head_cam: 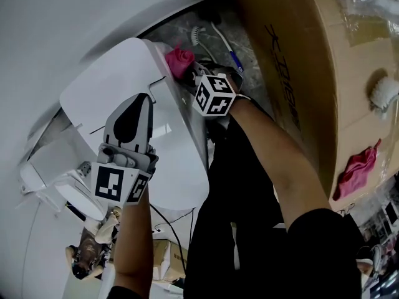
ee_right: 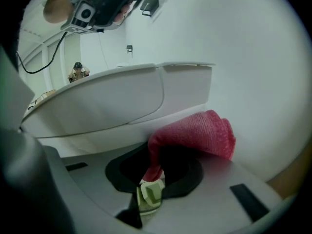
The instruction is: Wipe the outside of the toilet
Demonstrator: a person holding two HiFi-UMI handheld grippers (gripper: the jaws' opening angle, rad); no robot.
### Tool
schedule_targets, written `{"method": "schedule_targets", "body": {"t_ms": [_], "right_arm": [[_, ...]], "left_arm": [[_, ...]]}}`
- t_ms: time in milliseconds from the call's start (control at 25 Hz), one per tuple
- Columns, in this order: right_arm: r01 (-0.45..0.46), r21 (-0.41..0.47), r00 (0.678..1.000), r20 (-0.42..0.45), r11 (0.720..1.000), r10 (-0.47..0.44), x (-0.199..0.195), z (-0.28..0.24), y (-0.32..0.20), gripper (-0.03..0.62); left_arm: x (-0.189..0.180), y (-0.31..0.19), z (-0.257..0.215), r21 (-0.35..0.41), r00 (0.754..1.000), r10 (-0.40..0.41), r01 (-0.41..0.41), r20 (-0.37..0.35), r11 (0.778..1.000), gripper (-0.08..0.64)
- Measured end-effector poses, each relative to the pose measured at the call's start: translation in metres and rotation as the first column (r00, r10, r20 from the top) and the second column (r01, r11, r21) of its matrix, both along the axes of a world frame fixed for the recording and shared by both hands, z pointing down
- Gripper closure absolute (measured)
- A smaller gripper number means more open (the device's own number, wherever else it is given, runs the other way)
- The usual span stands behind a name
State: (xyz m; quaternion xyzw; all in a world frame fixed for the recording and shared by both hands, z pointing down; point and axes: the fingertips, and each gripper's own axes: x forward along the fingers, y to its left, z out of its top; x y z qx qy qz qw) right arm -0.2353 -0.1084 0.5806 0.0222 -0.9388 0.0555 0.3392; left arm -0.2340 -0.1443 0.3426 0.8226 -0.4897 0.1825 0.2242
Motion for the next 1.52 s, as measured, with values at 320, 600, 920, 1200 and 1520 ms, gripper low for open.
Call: {"method": "schedule_targets", "body": {"t_ms": [320, 600, 920, 1200, 1520], "right_arm": [[0.061, 0.004, 0.998, -0.010, 0.998, -0.061, 0.021, -0.003, 0.069, 0.515], [0.045, -0.006, 0.999, -0.007, 0.999, -0.045, 0.033, -0.004, 0.118, 0.515], [0.093, -0.016, 0.995, -0.024, 0.996, -0.094, 0.053, 0.001, 0.184, 0.515], [0.139, -0.065, 0.990, -0.027, 0.988, -0.141, 0.067, 0.000, 0.243, 0.515], [0.215, -0.112, 0.976, -0.020, 0.970, -0.219, 0.080, -0.002, 0.298, 0.515]], "left_arm": [[0.005, 0.041, 0.012, -0.038, 0.999, 0.026, -0.025, 0.021, 0.999, 0.541], [0.004, 0.081, 0.029, -0.075, 1.000, 0.007, -0.005, 0.018, 0.997, 0.541], [0.002, 0.127, 0.041, -0.116, 1.000, 0.008, -0.006, 0.017, 0.993, 0.541], [0.007, 0.152, 0.049, -0.141, 1.000, -0.011, 0.010, -0.009, 0.990, 0.541], [0.017, 0.160, 0.055, -0.145, 1.000, 0.002, -0.003, -0.012, 0.989, 0.541]]}}
